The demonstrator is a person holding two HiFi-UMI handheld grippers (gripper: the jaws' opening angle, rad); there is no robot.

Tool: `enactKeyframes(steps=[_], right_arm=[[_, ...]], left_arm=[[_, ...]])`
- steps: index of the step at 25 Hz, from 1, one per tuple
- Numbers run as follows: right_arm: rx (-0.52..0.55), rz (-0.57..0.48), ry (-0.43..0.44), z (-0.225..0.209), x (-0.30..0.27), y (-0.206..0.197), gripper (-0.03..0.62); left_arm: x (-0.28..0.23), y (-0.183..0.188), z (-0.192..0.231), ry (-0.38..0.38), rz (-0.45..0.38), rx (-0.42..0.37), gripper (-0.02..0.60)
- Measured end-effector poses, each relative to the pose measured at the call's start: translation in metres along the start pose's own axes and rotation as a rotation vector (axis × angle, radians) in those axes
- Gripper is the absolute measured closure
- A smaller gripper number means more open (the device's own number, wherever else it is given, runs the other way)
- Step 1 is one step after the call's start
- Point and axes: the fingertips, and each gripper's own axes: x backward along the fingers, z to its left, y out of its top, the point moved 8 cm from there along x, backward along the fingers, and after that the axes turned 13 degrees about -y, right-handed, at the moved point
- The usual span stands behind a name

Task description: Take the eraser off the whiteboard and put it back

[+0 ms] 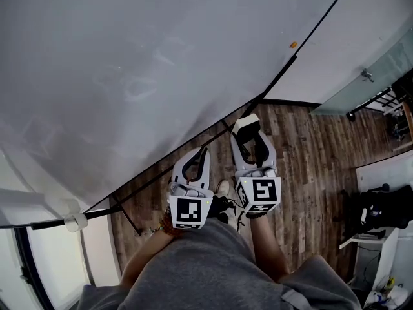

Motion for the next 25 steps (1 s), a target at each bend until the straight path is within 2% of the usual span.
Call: enactKeyframes(steps=[11, 19, 25], right_arm=[[0.008, -0.006, 0.040, -0.010, -0.027, 0.001, 0.355], [0.005, -0.004, 0.078, -0.032, -0.055, 0.014, 0.355], [0.011, -0.008, 0.115, -0.026, -0.070, 0.016, 0.355]], left_arm=[[-0.025, 0.000, 0.007, 0.034, -0.004, 0.003, 0.574], [-0.056, 0.014, 0.007, 0.064, 0.007, 0.009, 0.574], [-0.061, 0.014, 0.014, 0.091, 0.005, 0.002, 0.574]])
